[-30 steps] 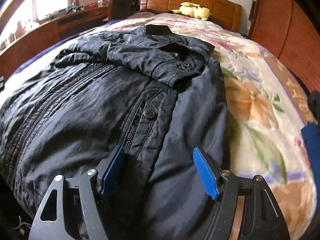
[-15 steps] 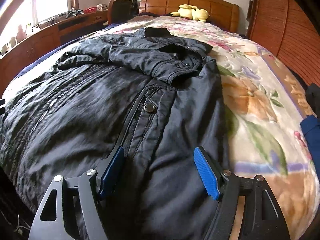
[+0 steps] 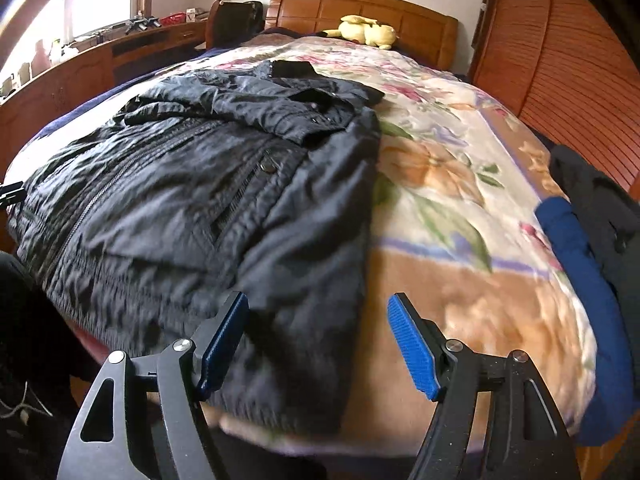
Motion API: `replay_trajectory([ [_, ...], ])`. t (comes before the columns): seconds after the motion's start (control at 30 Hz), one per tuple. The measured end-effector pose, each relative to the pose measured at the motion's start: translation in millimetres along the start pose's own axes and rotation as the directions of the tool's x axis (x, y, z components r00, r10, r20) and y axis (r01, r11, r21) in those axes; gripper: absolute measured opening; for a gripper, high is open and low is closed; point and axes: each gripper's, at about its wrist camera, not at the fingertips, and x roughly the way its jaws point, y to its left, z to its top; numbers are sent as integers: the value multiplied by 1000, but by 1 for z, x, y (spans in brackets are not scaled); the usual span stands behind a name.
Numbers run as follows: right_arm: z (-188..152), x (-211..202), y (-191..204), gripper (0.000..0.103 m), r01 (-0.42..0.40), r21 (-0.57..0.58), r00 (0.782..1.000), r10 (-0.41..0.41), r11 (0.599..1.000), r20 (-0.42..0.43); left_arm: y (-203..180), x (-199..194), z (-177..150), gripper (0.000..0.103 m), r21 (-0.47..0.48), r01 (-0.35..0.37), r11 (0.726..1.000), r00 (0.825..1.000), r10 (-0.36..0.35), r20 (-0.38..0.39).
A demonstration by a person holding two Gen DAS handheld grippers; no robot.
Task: Fold large clothes
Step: 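Move both grippers to the edge of the folded navy jacket, then close both grippers on the folded jacket edge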
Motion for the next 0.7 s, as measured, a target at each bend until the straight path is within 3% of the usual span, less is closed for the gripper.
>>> replay_trajectory([
  [0.33, -10, 8, 3, 74, -74, 16, 996, 75, 997, -50, -4, -5, -9, 50, 9, 24, 1000, 1000, -24, -20],
  [0.5, -13, 10, 1, 61, -105, 19, 994, 106, 994, -31, -6, -6, -15, 50, 4, 31, 1000, 999, -31, -26],
  [0.53, -14, 10, 0, 59, -110, 23, 994, 111, 994, -26, -6, -6, -16, 47, 4, 37, 999, 999, -37, -27],
  [0.57, -15, 9, -2, 53, -121, 29, 992, 122, 992, -21, -7, -7, -17, 34, 5, 53, 999, 998, -53, -31],
  [0.6, -16, 9, -2, 48, -130, 32, 991, 130, 991, -17, -8, -7, -18, 34, 8, 64, 998, 997, -64, -38],
  [0.7, -18, 7, 0, 34, -137, 32, 991, 137, 990, -6, -9, -11, -18, 19, 21, 51, 998, 998, -51, -25],
])
